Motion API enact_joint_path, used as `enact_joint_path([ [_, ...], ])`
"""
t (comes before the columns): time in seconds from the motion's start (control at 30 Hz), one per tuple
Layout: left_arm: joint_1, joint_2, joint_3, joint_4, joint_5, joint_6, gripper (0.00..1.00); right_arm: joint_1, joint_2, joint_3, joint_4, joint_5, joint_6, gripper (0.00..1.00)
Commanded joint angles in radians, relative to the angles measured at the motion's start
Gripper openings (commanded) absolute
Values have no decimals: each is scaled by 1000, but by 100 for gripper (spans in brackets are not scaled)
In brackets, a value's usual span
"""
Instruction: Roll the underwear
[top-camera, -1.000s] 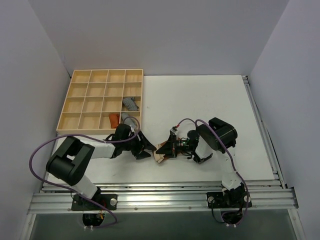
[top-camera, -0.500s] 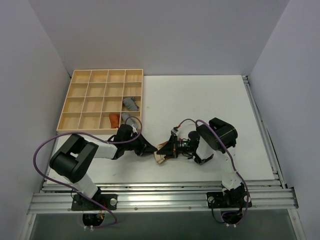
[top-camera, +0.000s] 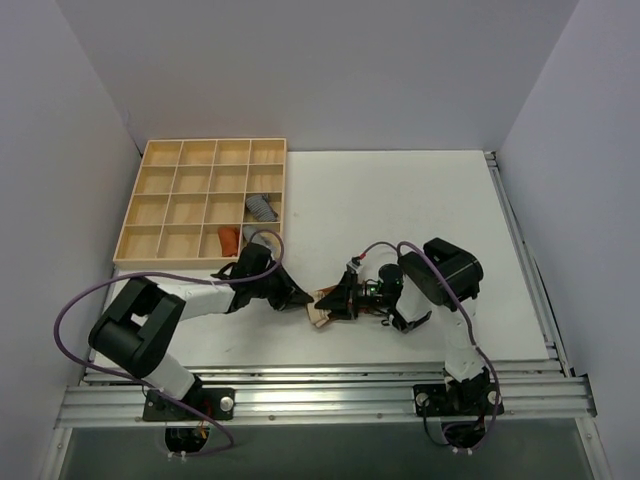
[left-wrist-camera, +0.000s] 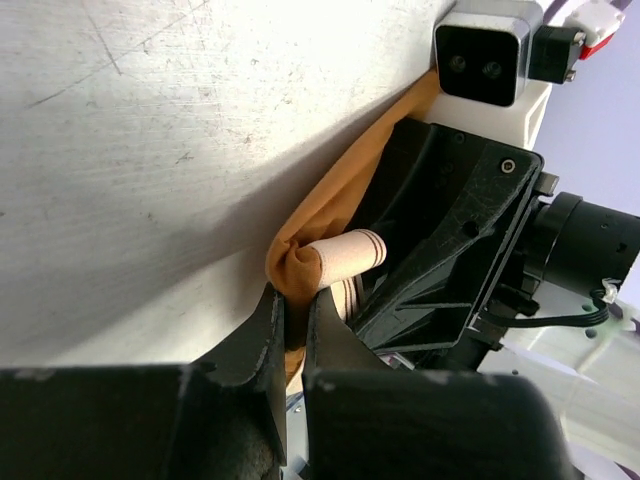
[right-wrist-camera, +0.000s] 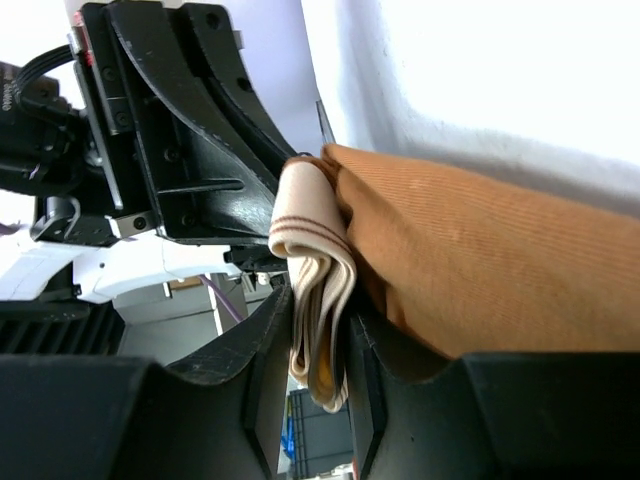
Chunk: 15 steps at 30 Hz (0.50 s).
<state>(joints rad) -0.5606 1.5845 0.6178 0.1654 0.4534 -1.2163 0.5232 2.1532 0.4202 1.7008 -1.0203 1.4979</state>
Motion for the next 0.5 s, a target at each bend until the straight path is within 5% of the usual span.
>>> enact_joint_path([
  [0.0,4,-63,34,-200,-76,57,2,-20,10,-58,59,51,32,24],
  [0.27,4,-84,43,-294,-111,69,2,-19,-206,-34,-353,101,-198,30],
  [0.37,4,-81,48,-329,-124,72,2,-19,-350,61,-827,195,-475,32],
  [0.4,5,-80,56,-340,-127,74,2,-12,-389,102,-1127,244,-554,34],
  [0.47,4,-77,60,-360,-133,74,2,-5,-476,228,-1347,386,-715,36],
])
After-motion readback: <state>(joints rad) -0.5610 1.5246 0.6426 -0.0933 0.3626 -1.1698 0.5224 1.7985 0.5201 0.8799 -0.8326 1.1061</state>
